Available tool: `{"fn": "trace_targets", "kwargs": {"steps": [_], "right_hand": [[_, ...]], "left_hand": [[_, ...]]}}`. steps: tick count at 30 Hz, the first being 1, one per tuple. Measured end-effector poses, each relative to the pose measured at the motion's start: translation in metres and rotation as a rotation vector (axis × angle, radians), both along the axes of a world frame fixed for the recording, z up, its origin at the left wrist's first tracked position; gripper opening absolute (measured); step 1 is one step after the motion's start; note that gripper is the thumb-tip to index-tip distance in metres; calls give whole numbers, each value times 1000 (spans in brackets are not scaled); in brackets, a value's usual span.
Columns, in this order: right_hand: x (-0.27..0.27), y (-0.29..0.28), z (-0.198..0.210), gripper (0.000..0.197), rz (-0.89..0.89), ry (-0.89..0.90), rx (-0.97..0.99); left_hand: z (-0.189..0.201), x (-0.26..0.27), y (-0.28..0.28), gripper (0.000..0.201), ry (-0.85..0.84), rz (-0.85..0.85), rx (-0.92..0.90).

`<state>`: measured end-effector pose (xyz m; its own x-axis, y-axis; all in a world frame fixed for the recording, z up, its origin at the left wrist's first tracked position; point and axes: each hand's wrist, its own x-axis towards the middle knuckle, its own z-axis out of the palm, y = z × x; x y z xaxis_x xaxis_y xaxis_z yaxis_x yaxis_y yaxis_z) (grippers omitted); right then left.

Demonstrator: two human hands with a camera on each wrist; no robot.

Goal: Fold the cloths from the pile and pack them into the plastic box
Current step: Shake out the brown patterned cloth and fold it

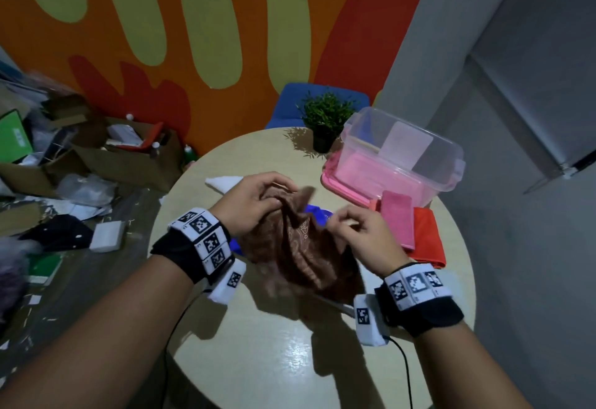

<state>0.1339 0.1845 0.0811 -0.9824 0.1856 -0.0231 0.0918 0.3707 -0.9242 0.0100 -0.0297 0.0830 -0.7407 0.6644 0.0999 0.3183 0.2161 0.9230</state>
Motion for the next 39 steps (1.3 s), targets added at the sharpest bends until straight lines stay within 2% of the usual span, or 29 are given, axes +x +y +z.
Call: {"fn": "trace_targets", "kwargs": {"steps": [2, 3, 4, 6, 8, 9, 11, 13, 15, 17, 20, 26, 30, 33, 36, 38, 39], "right_hand": [[-3, -9, -5, 53, 26, 61, 83], [-7, -14, -4, 68, 46, 91, 75], [-10, -19, -1, 70, 72, 115, 50], [-13, -20, 4, 46, 71, 139, 53], [-15, -13, 6, 18, 13, 143, 140], [-14, -7, 6, 12, -18, 151, 158], [-13, 5, 9, 14, -101, 191, 110], [-12, 16, 16, 17, -215, 242, 32], [-11, 30, 23, 14, -331, 269, -46], [-11, 44, 28, 13, -383, 278, -73], [-15, 54, 36, 14, -390, 324, -58], [-15, 53, 60, 17, -371, 419, -83], [-14, 54, 77, 12, -412, 466, -97], [-2, 49, 85, 10, -359, 452, -120], [4, 44, 96, 11, -288, 529, -358], [-10, 48, 87, 15, -411, 503, -498], [-17, 50, 75, 29, -477, 408, -549]], "left_hand": [[7, 13, 15, 38, -20, -151, 45], [9, 18, 21, 38, -33, -210, 62], [10, 20, 24, 38, -44, -236, 75], [12, 18, 24, 44, -27, -197, 62], [11, 9, 14, 49, 29, -123, -46], [8, 3, 8, 46, 88, -110, -133], [0, -9, -4, 23, 240, -97, -316], [-5, -16, -16, 5, 291, -20, -406], [-5, -23, -25, 7, 277, 86, -396], [-1, -30, -31, 11, 255, 212, -298], [11, -36, -30, 13, 147, 422, -28], [42, -27, -14, 17, -93, 423, 452], [56, -25, -6, 18, -89, 486, 514], [62, -20, -12, 14, -97, 421, 486], [74, -20, -16, 9, -127, 347, 588], [76, -24, -12, 21, -246, 333, 625], [74, -20, -8, 35, -374, 271, 569]]}}
